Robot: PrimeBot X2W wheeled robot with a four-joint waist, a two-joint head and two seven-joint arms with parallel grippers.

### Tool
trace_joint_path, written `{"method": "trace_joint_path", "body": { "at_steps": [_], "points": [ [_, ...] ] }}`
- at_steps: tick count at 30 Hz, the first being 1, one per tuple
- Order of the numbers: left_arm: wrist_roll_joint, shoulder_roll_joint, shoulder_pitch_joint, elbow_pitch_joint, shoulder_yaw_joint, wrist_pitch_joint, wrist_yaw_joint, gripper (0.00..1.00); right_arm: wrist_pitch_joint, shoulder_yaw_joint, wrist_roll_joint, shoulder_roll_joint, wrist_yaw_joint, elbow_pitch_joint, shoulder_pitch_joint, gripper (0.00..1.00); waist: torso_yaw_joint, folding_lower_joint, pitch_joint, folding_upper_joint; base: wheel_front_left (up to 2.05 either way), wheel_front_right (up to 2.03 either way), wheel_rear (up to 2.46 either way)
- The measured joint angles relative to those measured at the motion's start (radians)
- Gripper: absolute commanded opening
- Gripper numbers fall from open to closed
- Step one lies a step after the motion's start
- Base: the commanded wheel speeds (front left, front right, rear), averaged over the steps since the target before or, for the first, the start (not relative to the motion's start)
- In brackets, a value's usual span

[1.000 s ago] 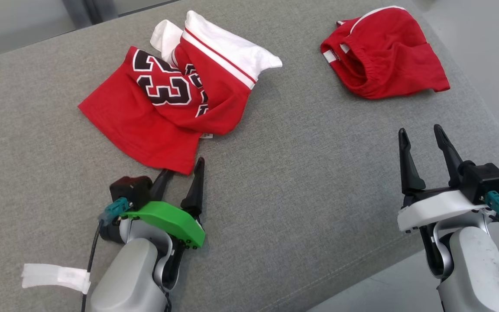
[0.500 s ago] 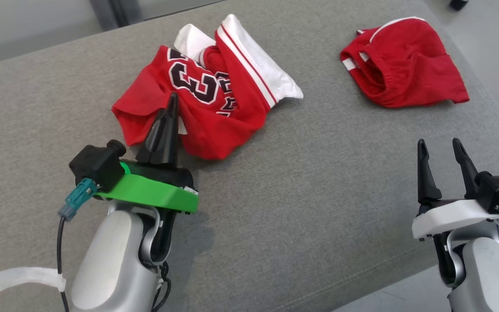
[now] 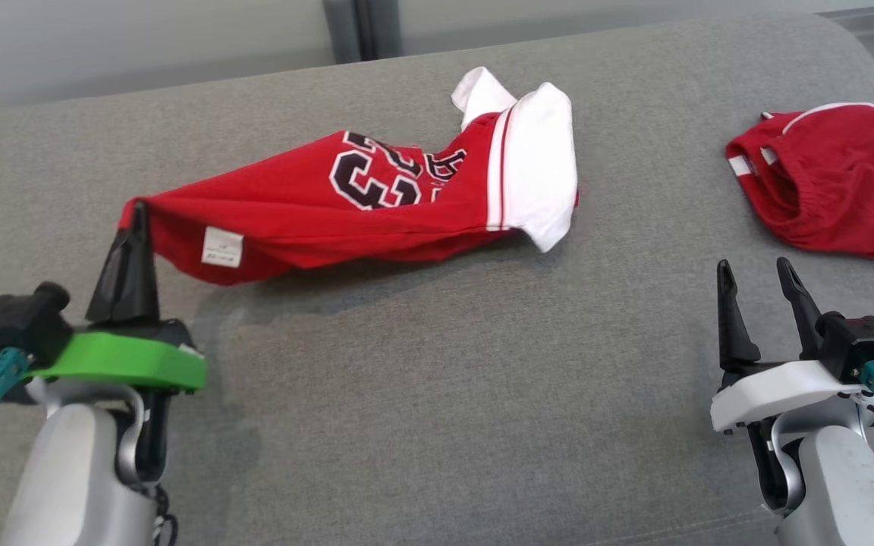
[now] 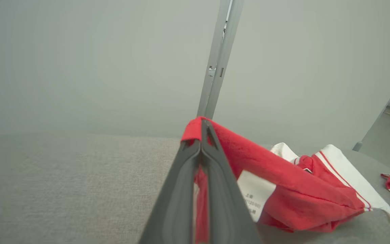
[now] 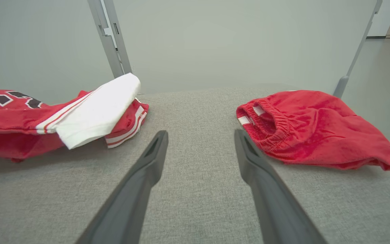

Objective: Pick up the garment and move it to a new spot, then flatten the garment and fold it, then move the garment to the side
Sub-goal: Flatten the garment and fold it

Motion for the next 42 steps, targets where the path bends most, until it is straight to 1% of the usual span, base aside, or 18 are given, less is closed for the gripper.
{"method": "trace_joint_path", "body": {
  "at_steps": [4, 7, 9, 14, 16, 18, 19, 20, 21, 22, 23, 26, 28, 30, 34, 36, 39, 42],
  "points": [
    [-0.008, 0.047, 0.063, 0.035, 0.057, 0.0, 0.0, 0.0, 0.0, 0.001, 0.0, -0.002, 0.0, 0.002, 0.0, 1.0, 0.034, 0.0, 0.006, 0.0, 0.0, 0.0, 0.0],
    [-0.029, 0.073, 0.091, 0.124, 0.03, 0.008, 0.0, 0.0, 0.0, 0.005, 0.001, -0.008, 0.0, 0.007, -0.001, 1.0, 0.041, 0.0, 0.023, 0.0, 0.0, 0.0, 0.0],
    [-0.06, 0.084, 0.083, 0.174, -0.012, 0.035, 0.0, 0.0, 0.0, 0.011, 0.004, -0.015, 0.0, 0.008, -0.006, 1.0, 0.04, 0.0, 0.038, 0.0, 0.0, 0.0, 0.0],
    [-0.116, 0.1, -0.024, 0.286, -0.08, 0.059, 0.0, 0.0, 0.0, 0.031, 0.004, -0.028, 0.0, 0.005, -0.034, 1.0, 0.026, 0.0, 0.079, 0.0, 0.0, 0.0, 0.0],
    [-0.119, 0.105, -0.073, 0.34, -0.09, 0.05, -0.001, 0.0, 0.0, 0.035, 0.007, -0.038, 0.0, 0.005, -0.046, 1.0, 0.017, 0.0, 0.095, 0.0, 0.0, 0.0, 0.0],
    [-0.12, 0.108, -0.123, 0.399, -0.08, 0.032, 0.0, 0.0, 0.0, 0.039, 0.012, -0.042, 0.0, 0.005, -0.053, 1.0, 0.005, 0.0, 0.108, 0.0, 0.0, 0.0, 0.0],
    [-0.118, 0.108, -0.145, 0.429, -0.073, 0.024, 0.007, 0.14, 0.0, 0.04, 0.013, -0.043, 0.0, 0.005, -0.056, 1.0, -0.001, 0.0, 0.113, 0.0, 0.0, 0.0, 0.0],
    [-0.116, 0.107, -0.165, 0.457, -0.064, 0.018, 0.024, 0.41, 0.0, 0.041, 0.013, -0.044, 0.0, 0.004, -0.057, 1.0, -0.007, 0.0, 0.118, 0.0, 0.0, 0.0, 0.0],
    [-0.108, 0.108, -0.179, 0.483, -0.057, 0.014, 0.04, 0.41, 0.0, 0.043, 0.013, -0.045, 0.0, 0.005, -0.058, 1.0, -0.013, 0.0, 0.121, 0.0, 0.0, 0.0, 0.0],
    [-0.097, 0.109, -0.188, 0.505, -0.053, 0.007, 0.054, 0.79, 0.0, 0.044, 0.014, -0.045, 0.0, 0.006, -0.058, 1.0, -0.019, 0.0, 0.123, 0.0, 0.0, 0.0, 0.0],
    [-0.089, 0.109, -0.195, 0.528, -0.049, 0.007, 0.063, 1.0, 0.0, 0.045, 0.014, -0.044, 0.0, 0.007, -0.058, 1.0, -0.024, 0.0, 0.123, 0.0, 0.0, 0.0, 0.0],
    [-0.076, 0.098, -0.196, 0.561, -0.024, 0.006, 0.091, 1.0, 0.0, 0.046, 0.013, -0.04, 0.0, 0.011, -0.058, 1.0, -0.03, 0.0, 0.113, 0.0, 0.0, 0.0, 0.0],
    [-0.061, 0.099, -0.189, 0.545, 0.008, 0.002, 0.114, 1.0, 0.0, 0.049, 0.013, -0.039, 0.0, 0.012, -0.056, 1.0, -0.029, 0.0, 0.101, 0.0, 0.0, 0.0, 0.0],
    [-0.045, 0.091, -0.162, 0.515, 0.032, 0.002, 0.123, 1.0, 0.0, 0.058, 0.013, -0.039, 0.0, 0.011, -0.055, 1.0, -0.022, 0.0, 0.089, 0.0, 0.0, 0.0, 0.0],
    [0.0, 0.049, -0.093, 0.442, 0.069, 0.002, 0.123, 1.0, 0.0, 0.087, 0.014, -0.037, 0.0, 0.012, -0.05, 1.0, 0.011, 0.0, 0.067, 0.0, 0.0, 0.0, 0.0],
    [0.019, 0.02, -0.071, 0.403, 0.083, 0.002, 0.121, 1.0, 0.0, 0.112, 0.014, -0.038, 0.0, 0.016, -0.05, 1.0, 0.033, 0.0, 0.059, 0.0, 0.0, 0.0, 0.0],
    [0.054, -0.028, -0.038, 0.364, 0.095, 0.002, 0.1, 1.0, 0.0, 0.165, 0.014, -0.046, 0.0, 0.035, -0.059, 1.0, 0.073, 0.0, 0.049, 0.0, 0.0, 0.0, 0.0],
    [0.088, -0.071, -0.021, 0.331, 0.09, 0.002, 0.07, 1.0, 0.0, 0.209, 0.016, -0.063, 0.0, 0.068, -0.094, 1.0, 0.121, 0.0, 0.043, 0.0, 0.0, 0.0, 0.0]
  ]
}}
